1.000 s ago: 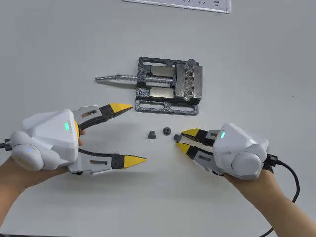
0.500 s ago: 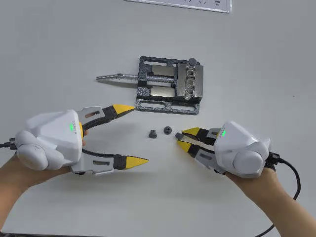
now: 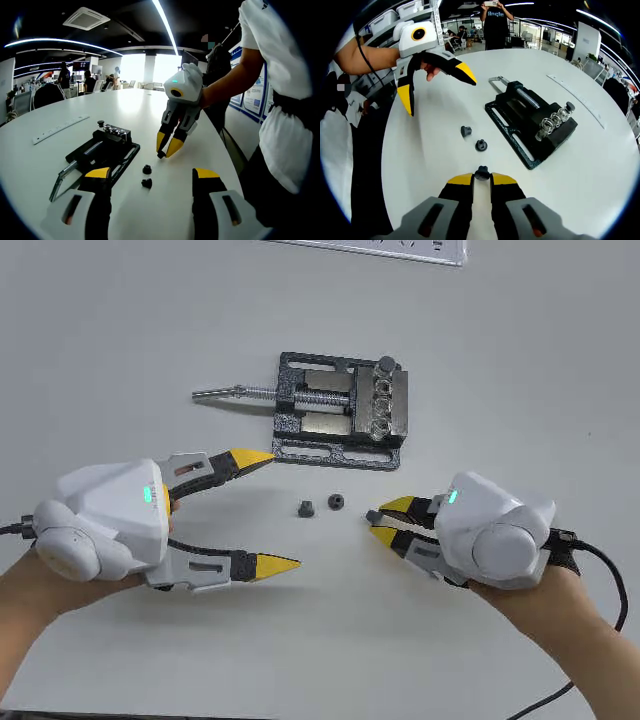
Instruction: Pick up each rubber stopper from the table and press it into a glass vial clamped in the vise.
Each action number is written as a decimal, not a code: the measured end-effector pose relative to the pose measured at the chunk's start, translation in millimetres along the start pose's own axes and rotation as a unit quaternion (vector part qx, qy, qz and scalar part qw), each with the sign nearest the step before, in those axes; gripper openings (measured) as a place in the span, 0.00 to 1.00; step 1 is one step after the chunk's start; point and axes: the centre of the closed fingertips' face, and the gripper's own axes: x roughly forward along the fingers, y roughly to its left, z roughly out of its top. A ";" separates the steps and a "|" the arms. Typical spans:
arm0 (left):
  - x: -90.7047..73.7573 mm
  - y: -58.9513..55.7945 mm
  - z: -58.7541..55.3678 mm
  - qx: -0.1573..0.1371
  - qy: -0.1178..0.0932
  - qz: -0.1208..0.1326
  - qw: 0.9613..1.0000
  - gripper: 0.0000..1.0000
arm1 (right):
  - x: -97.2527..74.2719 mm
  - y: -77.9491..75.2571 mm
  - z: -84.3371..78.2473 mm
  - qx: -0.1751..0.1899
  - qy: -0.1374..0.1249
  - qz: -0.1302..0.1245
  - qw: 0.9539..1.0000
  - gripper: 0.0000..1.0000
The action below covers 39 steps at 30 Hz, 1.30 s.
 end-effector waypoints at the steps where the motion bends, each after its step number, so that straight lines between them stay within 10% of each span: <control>1: -0.3 -0.3 0.4 0.000 -0.001 0.000 1.000 0.63 | -0.4 -0.2 0.0 -0.001 0.005 0.002 1.000 0.12; 25: -4.2 2.2 -8.2 -0.006 -0.003 -0.002 1.000 0.63 | -0.8 -4.4 -9.3 -0.002 0.126 0.035 0.991 0.12; 39: -7.0 6.2 -5.8 -0.009 -0.011 0.000 1.000 0.63 | -0.5 -2.0 -11.9 -0.010 0.210 0.060 0.976 0.12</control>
